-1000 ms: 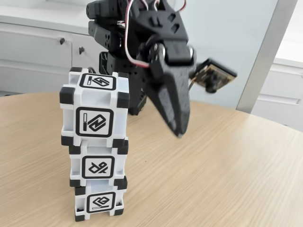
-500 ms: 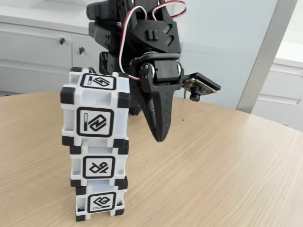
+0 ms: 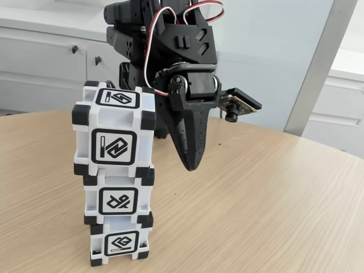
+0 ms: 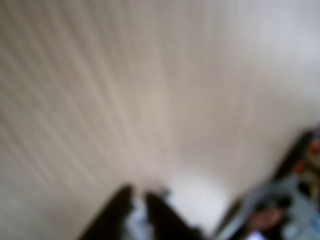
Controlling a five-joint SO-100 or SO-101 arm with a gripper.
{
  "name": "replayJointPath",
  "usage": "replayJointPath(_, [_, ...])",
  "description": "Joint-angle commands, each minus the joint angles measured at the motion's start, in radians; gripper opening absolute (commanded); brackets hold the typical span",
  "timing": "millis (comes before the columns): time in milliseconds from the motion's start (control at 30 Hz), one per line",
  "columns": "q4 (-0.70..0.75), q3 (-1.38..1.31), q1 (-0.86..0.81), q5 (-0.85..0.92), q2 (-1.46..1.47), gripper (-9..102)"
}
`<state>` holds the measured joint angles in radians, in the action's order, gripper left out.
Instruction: Stack cubes from left to right.
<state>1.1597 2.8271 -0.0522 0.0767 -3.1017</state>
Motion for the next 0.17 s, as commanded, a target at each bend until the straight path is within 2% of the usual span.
replayJointPath(0, [0.002,-0.011,-0.005,0.005,-0.005,0])
replayJointPath(133, [0.002,-0.011,-0.005,0.005,-0.005,0])
